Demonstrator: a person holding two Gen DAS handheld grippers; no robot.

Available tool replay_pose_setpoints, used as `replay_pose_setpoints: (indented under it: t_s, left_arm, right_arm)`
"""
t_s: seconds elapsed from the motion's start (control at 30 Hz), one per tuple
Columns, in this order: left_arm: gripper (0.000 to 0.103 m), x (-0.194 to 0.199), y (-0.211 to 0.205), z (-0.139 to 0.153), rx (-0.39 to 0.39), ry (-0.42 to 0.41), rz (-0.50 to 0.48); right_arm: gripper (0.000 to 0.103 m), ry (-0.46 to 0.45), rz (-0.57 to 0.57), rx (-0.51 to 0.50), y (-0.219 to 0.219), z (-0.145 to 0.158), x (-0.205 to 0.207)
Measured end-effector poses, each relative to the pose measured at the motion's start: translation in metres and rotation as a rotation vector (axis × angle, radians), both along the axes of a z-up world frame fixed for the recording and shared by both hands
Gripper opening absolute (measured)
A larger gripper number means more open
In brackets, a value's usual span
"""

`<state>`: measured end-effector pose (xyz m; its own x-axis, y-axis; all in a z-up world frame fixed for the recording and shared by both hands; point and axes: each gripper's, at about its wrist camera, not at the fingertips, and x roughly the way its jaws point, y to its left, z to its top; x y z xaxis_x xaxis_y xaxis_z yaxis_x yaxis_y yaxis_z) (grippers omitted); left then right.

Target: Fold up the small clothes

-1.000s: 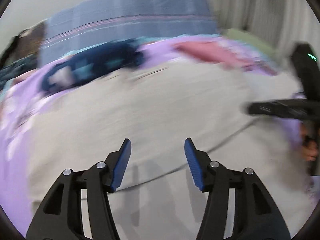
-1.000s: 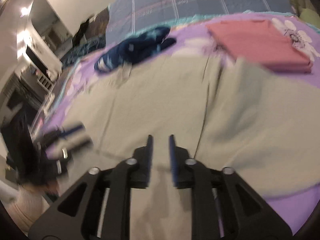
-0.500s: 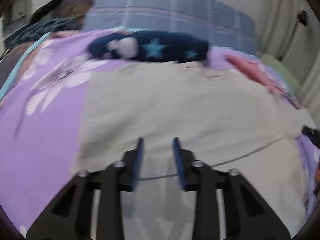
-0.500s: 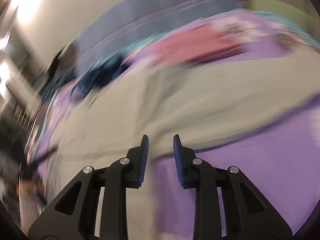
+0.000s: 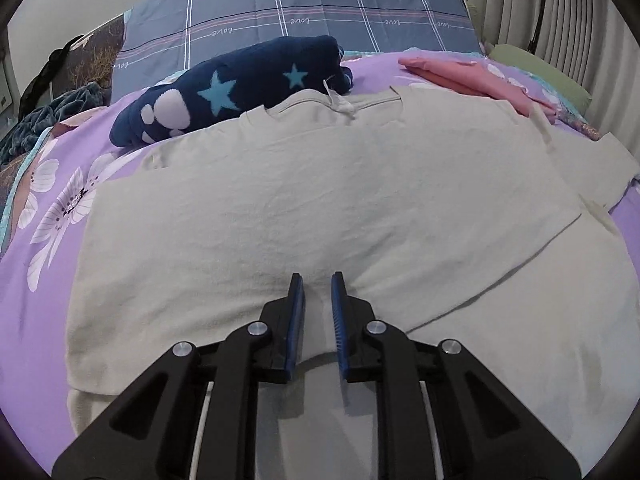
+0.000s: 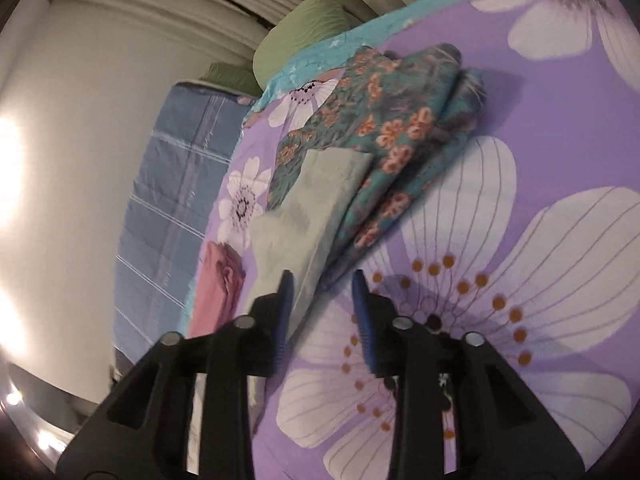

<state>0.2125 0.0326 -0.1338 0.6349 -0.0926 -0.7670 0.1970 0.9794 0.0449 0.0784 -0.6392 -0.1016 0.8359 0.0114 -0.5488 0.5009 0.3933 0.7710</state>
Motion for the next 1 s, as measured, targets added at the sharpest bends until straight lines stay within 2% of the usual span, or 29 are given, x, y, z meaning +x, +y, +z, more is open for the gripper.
replay_pose_setpoints:
  t_s: [0.07,0.13,0.27,0.33,0.6,0.67,0.7,0.73,0.77,0.9,0.97,1.0]
  left_arm:
    - [0.016,0.000,0.002,0.000,-0.005,-0.001,0.000]
    - [0.016,0.000,0.005,0.001,-0.024,0.001,0.000]
    - [0.017,0.000,0.007,0.000,-0.050,0.005,0.001]
    - [0.017,0.000,0.006,0.000,-0.047,0.004,0.000]
    - [0.017,-0.002,0.007,0.000,-0.050,0.002,-0.001]
    - [0.017,-0.002,0.007,0.000,-0.051,0.001,0.000]
    - [0.017,-0.002,0.007,0.000,-0.049,0.001,0.000]
    - [0.017,-0.003,0.006,0.000,-0.046,0.000,0.000]
    - [0.017,-0.003,0.006,0.000,-0.044,-0.001,-0.001]
    - [0.017,-0.003,0.005,0.000,-0.044,-0.003,-0.003]
    - [0.017,-0.003,0.005,0.000,-0.048,-0.003,-0.002]
    - [0.017,-0.003,0.006,0.001,-0.051,-0.003,-0.002]
  right_arm:
    - [0.035,-0.017,-0.018,0.020,-0.005,-0.003,0.000]
    - [0.034,-0.012,-0.038,-0.006,-0.010,0.004,-0.001]
    - [0.033,0.024,-0.079,-0.159,-0.003,0.032,0.006]
    - [0.033,0.049,-0.085,-0.187,-0.009,0.038,0.015]
    - [0.034,0.145,-0.095,-0.137,-0.036,0.015,0.042]
    - [0.034,0.125,-0.104,-0.117,-0.034,0.009,0.042]
    - [0.028,0.111,-0.105,-0.118,-0.032,0.010,0.042]
    - [0.007,0.102,-0.105,-0.128,-0.029,0.011,0.040]
    - [0.003,0.093,-0.099,-0.142,-0.026,0.014,0.042]
    - [0.003,0.062,-0.094,-0.260,0.002,0.041,0.049]
    - [0.003,-0.018,-0.019,-0.264,0.028,0.059,0.062]
    - [0.003,-0.075,0.060,-0.265,0.053,0.071,0.074]
